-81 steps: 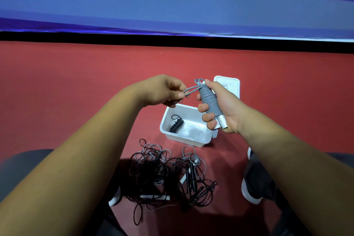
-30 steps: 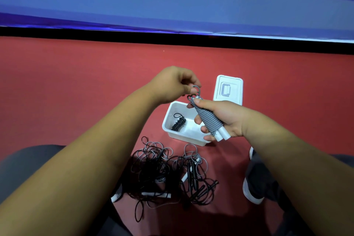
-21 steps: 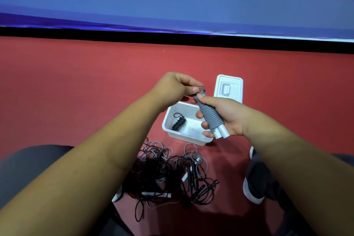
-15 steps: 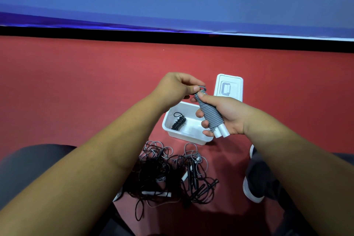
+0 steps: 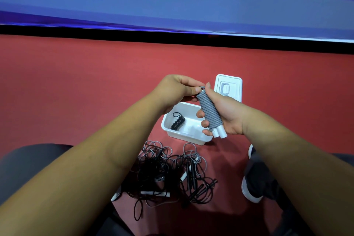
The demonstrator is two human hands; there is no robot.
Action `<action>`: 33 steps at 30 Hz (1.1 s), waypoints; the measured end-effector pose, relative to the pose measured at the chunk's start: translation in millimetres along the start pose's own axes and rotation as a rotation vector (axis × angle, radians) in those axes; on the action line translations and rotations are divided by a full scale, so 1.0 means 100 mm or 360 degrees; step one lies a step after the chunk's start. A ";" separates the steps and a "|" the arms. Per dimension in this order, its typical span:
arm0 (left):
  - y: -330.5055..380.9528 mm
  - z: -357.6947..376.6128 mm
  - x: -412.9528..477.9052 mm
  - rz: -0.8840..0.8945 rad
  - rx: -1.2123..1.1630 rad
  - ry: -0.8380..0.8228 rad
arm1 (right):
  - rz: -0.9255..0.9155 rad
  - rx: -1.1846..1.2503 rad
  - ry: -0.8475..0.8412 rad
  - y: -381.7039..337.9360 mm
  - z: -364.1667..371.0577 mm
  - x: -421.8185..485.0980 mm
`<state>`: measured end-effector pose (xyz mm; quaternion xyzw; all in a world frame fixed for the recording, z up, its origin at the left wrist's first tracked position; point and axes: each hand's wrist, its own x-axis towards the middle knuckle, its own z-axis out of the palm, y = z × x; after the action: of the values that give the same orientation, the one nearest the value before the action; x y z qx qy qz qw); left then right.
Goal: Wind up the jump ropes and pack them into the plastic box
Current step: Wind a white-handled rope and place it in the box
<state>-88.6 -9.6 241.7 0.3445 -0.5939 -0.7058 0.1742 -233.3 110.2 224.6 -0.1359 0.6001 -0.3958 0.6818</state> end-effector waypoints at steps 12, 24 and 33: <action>-0.02 0.12 0.01 -0.0071 -0.0226 0.0253 | -0.0094 0.0064 -0.0108 -0.01 0.02 -0.02; 0.06 0.16 -0.01 -0.0329 -0.0324 0.0408 | -0.0307 0.0006 0.0247 0.07 0.09 0.10; 0.06 0.10 0.00 -0.0195 -0.0161 0.0180 | -0.0262 0.0108 0.0195 0.05 0.06 0.04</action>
<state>-96.2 -3.6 247.9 0.4102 -0.5245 -0.7237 0.1813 -225.7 108.8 220.0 -0.1370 0.6136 -0.4781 0.6133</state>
